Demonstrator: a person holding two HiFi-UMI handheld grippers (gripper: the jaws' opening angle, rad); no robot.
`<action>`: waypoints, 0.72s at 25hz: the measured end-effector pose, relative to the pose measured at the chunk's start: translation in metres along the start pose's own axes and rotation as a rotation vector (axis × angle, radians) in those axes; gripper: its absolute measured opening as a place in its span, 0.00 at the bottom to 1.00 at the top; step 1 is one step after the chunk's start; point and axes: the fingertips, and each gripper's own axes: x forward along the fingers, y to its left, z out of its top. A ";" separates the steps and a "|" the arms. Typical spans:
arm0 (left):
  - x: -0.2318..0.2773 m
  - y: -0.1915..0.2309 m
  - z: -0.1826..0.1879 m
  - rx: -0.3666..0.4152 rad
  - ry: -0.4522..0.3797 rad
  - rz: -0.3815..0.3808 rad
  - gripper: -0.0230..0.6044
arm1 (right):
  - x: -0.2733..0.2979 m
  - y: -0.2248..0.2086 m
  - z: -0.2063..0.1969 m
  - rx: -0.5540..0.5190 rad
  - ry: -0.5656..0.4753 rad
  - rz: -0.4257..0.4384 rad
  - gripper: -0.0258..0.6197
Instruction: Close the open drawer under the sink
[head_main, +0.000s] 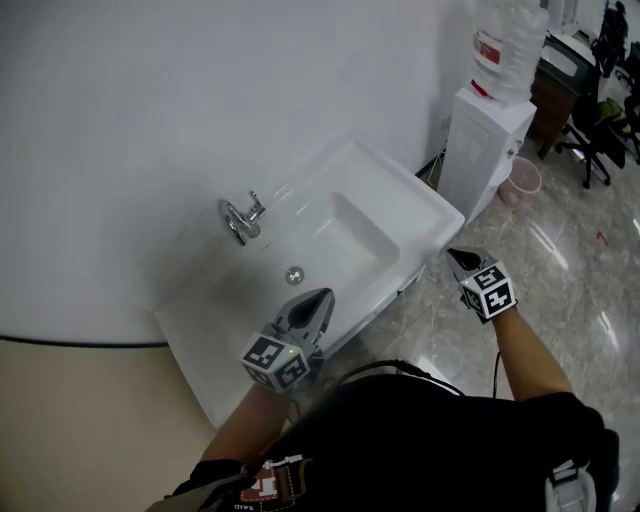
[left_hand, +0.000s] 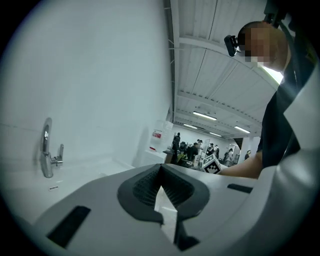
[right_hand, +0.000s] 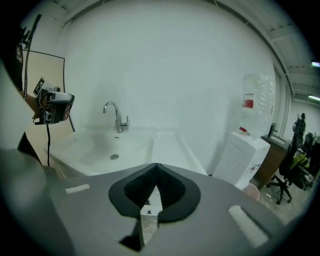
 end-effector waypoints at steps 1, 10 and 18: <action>-0.010 0.005 0.005 0.001 -0.016 0.024 0.03 | 0.000 0.005 0.006 -0.007 0.000 0.010 0.04; -0.140 0.048 0.023 0.016 -0.214 0.261 0.03 | 0.026 0.094 0.080 -0.217 -0.056 0.139 0.04; -0.259 0.092 0.029 0.010 -0.276 0.405 0.03 | 0.047 0.186 0.140 -0.280 -0.101 0.225 0.04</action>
